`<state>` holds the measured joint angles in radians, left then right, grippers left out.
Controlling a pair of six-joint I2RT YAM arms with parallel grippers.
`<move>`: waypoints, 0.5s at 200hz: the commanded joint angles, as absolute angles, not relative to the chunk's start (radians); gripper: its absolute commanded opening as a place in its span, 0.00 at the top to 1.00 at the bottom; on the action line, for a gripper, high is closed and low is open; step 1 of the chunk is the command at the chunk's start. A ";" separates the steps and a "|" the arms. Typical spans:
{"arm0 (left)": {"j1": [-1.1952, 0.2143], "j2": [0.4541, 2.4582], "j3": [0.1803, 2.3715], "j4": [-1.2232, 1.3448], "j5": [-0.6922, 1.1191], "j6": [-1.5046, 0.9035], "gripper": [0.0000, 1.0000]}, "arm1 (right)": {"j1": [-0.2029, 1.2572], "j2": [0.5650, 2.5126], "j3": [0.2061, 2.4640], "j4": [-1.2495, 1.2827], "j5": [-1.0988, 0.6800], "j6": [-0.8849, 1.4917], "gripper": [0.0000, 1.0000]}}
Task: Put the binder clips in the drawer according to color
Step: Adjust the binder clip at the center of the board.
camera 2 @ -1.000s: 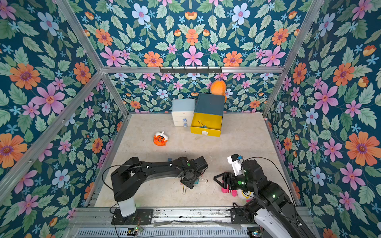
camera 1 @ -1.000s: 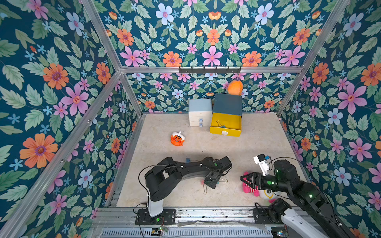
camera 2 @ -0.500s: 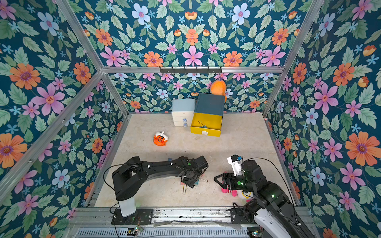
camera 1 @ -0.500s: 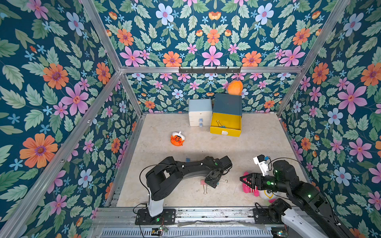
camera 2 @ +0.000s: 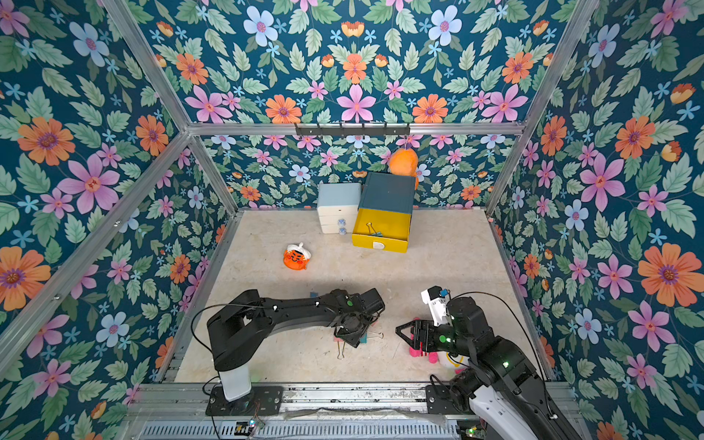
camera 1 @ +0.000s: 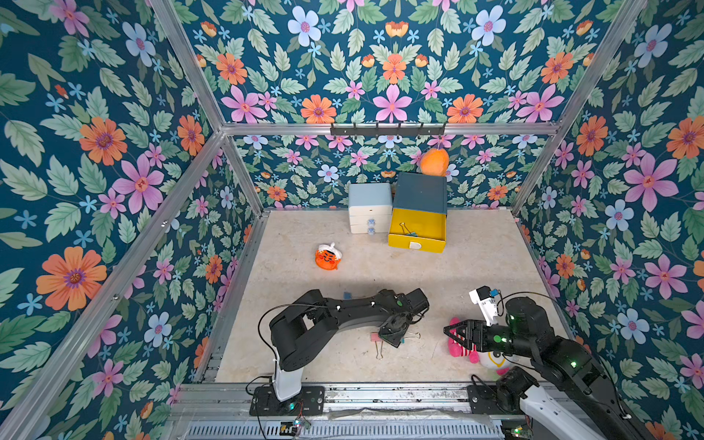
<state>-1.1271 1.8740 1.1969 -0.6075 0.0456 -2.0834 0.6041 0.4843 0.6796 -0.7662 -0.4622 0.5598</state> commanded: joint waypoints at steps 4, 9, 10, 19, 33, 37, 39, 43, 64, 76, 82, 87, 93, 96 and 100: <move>-1.138 1.896 1.194 -0.543 0.086 -2.200 0.31 | 0.604 0.483 0.686 -0.770 -0.449 0.561 0.35; -1.141 1.895 1.194 -0.543 0.090 -2.200 0.31 | 0.604 0.483 0.686 -0.770 -0.448 0.561 0.35; -1.141 1.895 1.193 -0.543 0.091 -2.200 0.30 | 0.604 0.483 0.686 -0.770 -0.449 0.561 0.35; -1.149 1.896 1.193 -0.543 0.098 -2.200 0.29 | 0.605 0.483 0.686 -0.770 -0.448 0.561 0.35; -1.161 1.898 1.188 -0.532 0.121 -2.204 0.29 | 0.604 0.483 0.686 -0.770 -0.447 0.560 0.34; -1.164 1.898 1.184 -0.525 0.127 -2.208 0.28 | 0.604 0.483 0.686 -0.769 -0.445 0.560 0.34; -1.165 1.897 1.182 -0.522 0.127 -2.211 0.28 | 0.604 0.483 0.686 -0.769 -0.445 0.561 0.34; -1.167 1.895 1.179 -0.518 0.129 -2.213 0.28 | 0.604 0.483 0.685 -0.768 -0.445 0.560 0.34; -1.175 1.888 1.176 -0.528 0.115 -2.221 0.25 | 0.605 0.480 0.685 -0.767 -0.446 0.561 0.35; -1.179 1.884 1.172 -0.532 0.111 -2.223 0.23 | 0.604 0.475 0.686 -0.768 -0.448 0.563 0.34; -1.180 1.882 1.172 -0.534 0.108 -2.225 0.23 | 0.604 0.472 0.686 -0.770 -0.448 0.563 0.35; -1.181 1.878 1.172 -0.534 0.106 -2.224 0.22 | 0.605 0.470 0.687 -0.771 -0.448 0.563 0.34; -1.186 1.877 1.176 -0.534 0.106 -2.225 0.21 | 0.604 0.468 0.687 -0.774 -0.448 0.563 0.35; -1.188 1.876 1.177 -0.534 0.106 -2.223 0.21 | 0.604 0.466 0.687 -0.776 -0.447 0.564 0.35; -1.192 1.875 1.183 -0.535 0.106 -2.223 0.21 | 0.604 0.464 0.687 -0.777 -0.448 0.564 0.35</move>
<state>-1.1797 1.8694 1.1831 -0.4927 0.1074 -2.0857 0.6041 0.4721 0.6815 -0.7666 -0.4515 0.5602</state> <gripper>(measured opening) 0.784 0.655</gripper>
